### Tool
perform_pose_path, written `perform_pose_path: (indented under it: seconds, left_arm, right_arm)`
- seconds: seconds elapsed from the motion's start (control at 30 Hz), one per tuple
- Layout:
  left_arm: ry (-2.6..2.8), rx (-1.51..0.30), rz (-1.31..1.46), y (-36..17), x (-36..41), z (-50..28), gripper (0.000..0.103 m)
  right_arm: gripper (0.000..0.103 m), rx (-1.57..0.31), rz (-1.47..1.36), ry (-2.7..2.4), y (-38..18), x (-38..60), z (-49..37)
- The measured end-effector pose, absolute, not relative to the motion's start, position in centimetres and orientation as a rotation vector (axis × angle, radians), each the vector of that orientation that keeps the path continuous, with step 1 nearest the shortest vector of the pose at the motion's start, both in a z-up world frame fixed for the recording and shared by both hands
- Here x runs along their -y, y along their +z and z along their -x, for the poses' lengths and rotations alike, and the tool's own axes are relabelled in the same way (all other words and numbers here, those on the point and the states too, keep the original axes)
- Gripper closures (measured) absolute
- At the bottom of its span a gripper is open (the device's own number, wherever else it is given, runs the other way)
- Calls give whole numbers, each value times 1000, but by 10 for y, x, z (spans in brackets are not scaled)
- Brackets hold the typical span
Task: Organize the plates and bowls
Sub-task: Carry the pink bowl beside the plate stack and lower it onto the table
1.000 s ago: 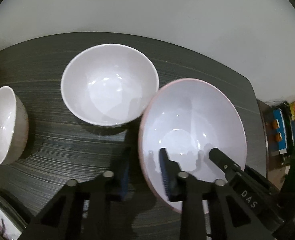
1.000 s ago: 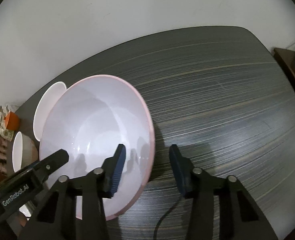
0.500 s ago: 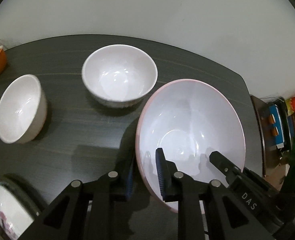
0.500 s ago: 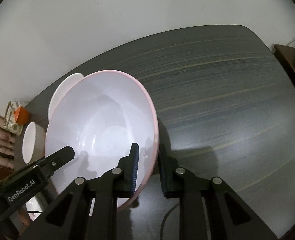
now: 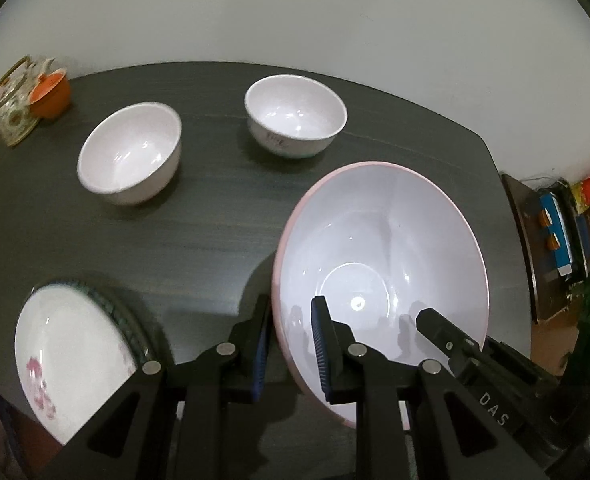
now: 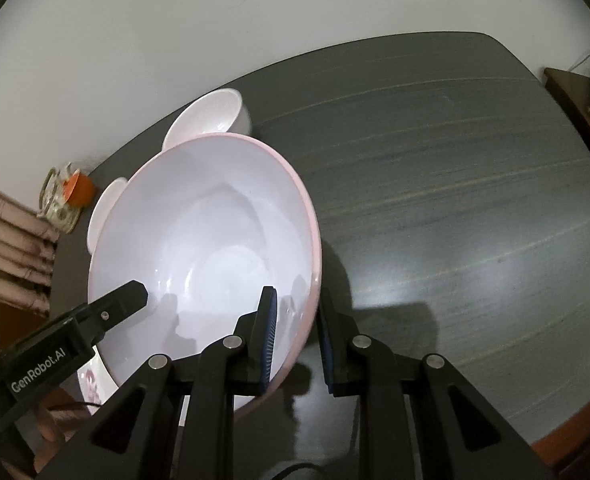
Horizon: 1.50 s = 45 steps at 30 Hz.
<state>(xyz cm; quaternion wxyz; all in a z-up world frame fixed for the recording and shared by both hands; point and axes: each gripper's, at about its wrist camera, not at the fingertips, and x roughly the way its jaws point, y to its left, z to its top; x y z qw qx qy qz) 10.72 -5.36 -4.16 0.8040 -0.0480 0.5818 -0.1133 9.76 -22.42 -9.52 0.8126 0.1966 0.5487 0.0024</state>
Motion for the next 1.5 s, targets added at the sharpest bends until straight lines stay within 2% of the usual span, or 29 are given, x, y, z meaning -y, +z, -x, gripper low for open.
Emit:
perform_pose_path:
  seconds: [0.47, 1.5]
  left_arm:
    - [-207, -1298, 158, -67, 25, -58, 83]
    - [-170, -1311, 156, -91, 3, -45, 83]
  right_arm:
    - [82, -1220, -398, 15, -111, 193, -38]
    - [79, -1274, -330, 47, -135, 164, -24]
